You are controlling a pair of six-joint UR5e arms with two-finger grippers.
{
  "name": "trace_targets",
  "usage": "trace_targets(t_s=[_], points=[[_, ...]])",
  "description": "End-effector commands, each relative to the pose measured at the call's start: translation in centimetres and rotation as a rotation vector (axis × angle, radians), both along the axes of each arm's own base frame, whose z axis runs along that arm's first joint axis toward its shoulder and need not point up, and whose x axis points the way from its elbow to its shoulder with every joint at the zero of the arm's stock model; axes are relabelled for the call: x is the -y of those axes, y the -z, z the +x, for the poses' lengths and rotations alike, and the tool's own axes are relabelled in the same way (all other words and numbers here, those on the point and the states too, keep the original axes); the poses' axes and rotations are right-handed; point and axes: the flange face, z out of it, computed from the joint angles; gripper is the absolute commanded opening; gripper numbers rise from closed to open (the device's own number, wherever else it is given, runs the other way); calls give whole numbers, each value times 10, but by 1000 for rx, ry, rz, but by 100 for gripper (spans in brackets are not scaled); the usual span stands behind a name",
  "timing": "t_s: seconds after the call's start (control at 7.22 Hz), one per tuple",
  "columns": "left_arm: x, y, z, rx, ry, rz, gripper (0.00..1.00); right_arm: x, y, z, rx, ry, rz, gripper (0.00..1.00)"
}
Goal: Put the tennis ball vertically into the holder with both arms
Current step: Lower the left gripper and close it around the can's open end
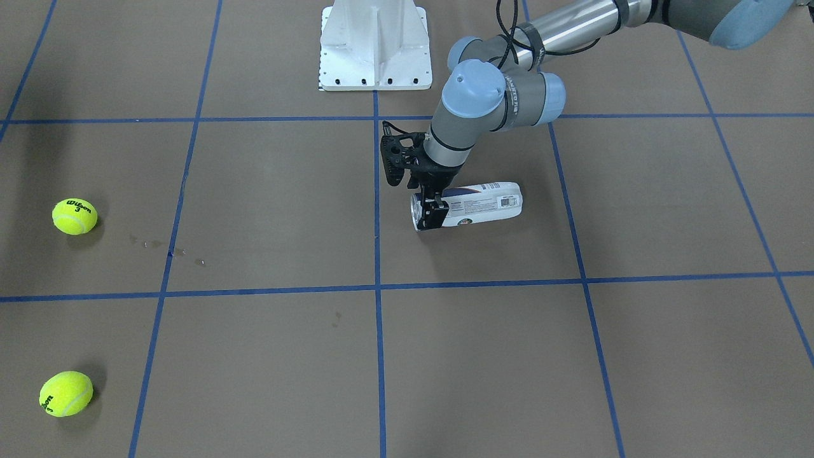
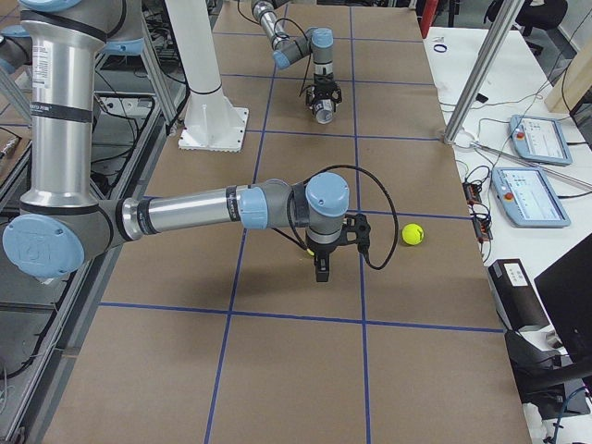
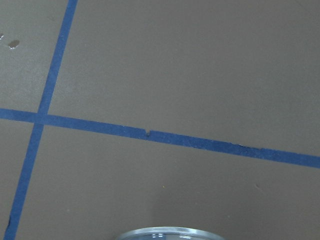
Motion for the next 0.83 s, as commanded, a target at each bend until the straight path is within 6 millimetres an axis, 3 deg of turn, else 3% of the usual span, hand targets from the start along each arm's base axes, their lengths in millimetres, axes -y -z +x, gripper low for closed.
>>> trace_targets(t_s=[0.0,0.69], points=[[1,-4,10,18,5,4,99,0,-1,0,0,1,-2,99],[4,-9,15,34,16,5,96,0,-1,0,0,1,-3,99]])
